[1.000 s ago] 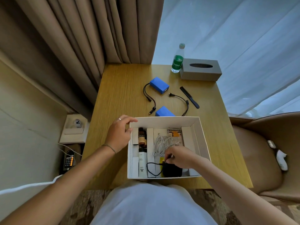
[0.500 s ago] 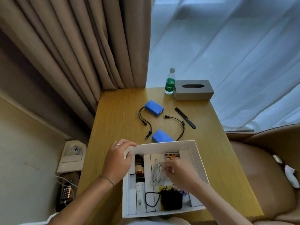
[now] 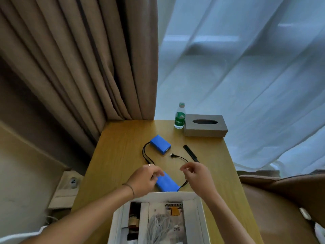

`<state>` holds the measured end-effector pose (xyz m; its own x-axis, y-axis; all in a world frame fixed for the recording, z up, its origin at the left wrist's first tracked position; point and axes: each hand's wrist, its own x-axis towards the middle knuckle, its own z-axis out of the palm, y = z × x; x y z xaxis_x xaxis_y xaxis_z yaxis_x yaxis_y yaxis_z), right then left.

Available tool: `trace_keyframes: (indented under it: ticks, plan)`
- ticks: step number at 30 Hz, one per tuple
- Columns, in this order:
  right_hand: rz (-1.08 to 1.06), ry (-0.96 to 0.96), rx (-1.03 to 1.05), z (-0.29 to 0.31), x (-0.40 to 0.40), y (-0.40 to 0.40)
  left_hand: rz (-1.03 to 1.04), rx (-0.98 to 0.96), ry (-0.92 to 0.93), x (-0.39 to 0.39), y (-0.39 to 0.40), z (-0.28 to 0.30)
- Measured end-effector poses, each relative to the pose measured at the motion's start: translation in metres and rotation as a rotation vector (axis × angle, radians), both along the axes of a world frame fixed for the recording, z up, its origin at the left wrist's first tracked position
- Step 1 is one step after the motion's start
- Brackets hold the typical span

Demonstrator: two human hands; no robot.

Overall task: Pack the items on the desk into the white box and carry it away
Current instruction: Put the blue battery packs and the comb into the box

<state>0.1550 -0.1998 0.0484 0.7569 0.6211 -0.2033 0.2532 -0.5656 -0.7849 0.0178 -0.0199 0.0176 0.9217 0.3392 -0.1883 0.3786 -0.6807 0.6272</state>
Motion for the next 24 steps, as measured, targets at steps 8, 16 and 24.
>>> trace_keyframes:
  ticks: [8,16,24]
  plan:
    - [0.01,0.107,-0.011,-0.026,0.014,0.004,-0.274,0.333,0.382,0.064,-0.004,-0.05]
    - [-0.012,0.159,0.055,-0.039,0.018,-0.009,-0.742,0.713,0.446,0.09,0.001,-0.088]
    - [-0.041,0.214,0.1,-0.045,0.016,-0.022,-0.988,0.857,0.335,0.099,-0.005,-0.088]
